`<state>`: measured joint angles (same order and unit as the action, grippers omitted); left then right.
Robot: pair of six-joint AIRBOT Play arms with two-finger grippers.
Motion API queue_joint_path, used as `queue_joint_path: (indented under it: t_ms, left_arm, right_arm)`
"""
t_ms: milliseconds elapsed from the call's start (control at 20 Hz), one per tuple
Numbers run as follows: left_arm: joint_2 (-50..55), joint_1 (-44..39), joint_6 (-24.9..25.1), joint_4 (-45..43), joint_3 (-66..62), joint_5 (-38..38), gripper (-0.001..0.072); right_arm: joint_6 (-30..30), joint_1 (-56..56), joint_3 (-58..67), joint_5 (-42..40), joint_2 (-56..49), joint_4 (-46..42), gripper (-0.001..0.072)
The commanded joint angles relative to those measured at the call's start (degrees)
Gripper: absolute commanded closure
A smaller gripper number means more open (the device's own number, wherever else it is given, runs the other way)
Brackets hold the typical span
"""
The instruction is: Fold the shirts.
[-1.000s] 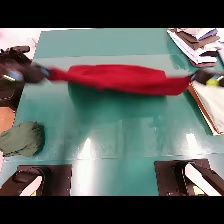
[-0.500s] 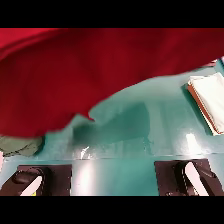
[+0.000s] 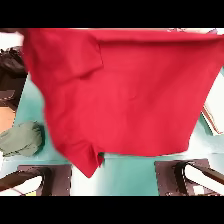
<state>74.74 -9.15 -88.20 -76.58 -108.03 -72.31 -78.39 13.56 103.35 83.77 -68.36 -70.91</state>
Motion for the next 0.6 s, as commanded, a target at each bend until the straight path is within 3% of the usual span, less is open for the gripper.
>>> queue_joint_path:
  t_ms: [0, 150, 350, 450, 550]
  left_arm:
    - [13.5, 0.0, 0.1, 2.6, 4.2, -0.9, 0.0670]
    - [21.3, 0.8, 0.1, 2.7, 5.1, 5.3, 0.0670]
    - [23.4, 3.5, 0.2, 4.7, 4.8, 16.3, 0.0671]
    - [23.4, 5.0, 0.3, 5.2, 4.8, 15.8, 0.0671]
    - [23.3, 5.9, 2.9, 5.3, 4.8, 9.9, 0.0670]
  right_arm:
    - [-1.2, -6.3, -4.4, 1.2, -12.2, -8.6, 0.0699]
    - [-1.3, -5.2, -9.1, -5.3, -19.4, -8.4, 0.0699]
    - [-2.2, -2.6, 0.3, -6.9, -28.3, -5.8, 0.0699]
    - [-2.2, -2.3, 5.3, -6.6, -31.2, -2.6, 0.0699]
    - [-2.1, -2.3, 6.5, -5.0, -31.8, -2.4, 0.0699]
